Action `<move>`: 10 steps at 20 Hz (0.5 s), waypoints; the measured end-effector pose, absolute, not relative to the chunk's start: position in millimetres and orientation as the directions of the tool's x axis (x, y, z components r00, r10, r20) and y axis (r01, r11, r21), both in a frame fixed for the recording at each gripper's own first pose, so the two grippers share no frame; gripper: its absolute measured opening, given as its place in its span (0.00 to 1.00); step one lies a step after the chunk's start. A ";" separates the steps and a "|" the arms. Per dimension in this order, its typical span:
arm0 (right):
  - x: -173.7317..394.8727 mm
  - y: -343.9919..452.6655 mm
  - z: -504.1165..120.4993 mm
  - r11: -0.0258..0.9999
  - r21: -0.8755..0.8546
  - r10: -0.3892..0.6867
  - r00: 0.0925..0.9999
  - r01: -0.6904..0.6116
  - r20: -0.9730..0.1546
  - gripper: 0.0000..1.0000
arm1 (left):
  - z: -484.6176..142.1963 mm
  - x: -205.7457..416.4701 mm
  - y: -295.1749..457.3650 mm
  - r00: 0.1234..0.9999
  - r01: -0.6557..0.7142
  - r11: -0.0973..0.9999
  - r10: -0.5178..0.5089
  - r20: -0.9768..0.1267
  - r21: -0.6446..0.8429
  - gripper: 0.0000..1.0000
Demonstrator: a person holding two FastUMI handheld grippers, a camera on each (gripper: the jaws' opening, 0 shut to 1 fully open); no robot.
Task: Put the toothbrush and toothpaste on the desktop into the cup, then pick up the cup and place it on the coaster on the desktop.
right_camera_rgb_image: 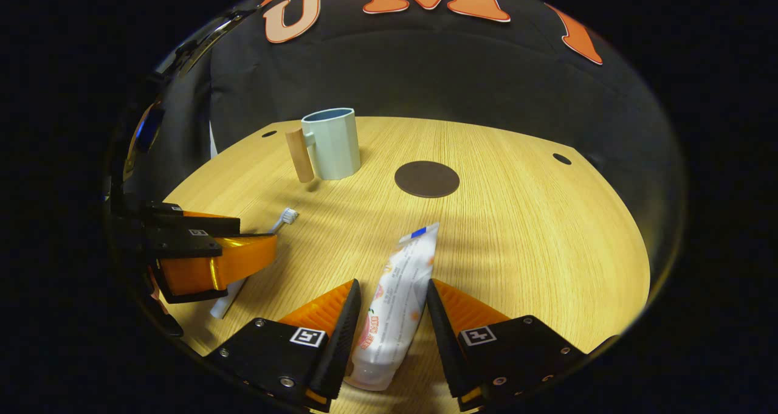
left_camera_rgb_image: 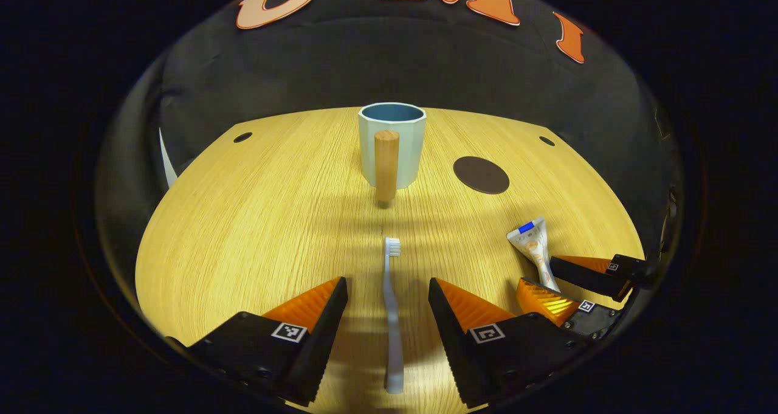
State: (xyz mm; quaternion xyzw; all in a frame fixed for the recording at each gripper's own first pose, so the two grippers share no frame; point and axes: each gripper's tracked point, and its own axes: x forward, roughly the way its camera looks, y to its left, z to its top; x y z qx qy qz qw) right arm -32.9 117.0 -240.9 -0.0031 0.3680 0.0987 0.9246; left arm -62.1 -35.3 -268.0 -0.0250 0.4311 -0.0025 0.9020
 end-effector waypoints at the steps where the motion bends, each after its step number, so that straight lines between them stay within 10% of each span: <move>1: -30.9 115.0 -241.1 0.981 0.066 0.179 0.712 -0.184 -0.679 0.61 | -270.6 -62.1 -36.6 0.623 -0.019 0.999 -0.021 -0.782 -0.042 0.81; 5: -22.6 115.6 -242.5 0.979 0.100 0.198 0.714 -0.177 -0.672 0.58 | -277.3 -63.8 -43.0 0.600 -0.032 0.998 -0.019 -0.800 -0.048 0.66; 10: -16.2 105.4 -242.1 0.980 0.130 0.198 0.717 -0.150 -0.669 0.20 | -279.5 -55.0 -39.2 0.618 -0.038 0.998 -0.010 -0.786 -0.043 0.34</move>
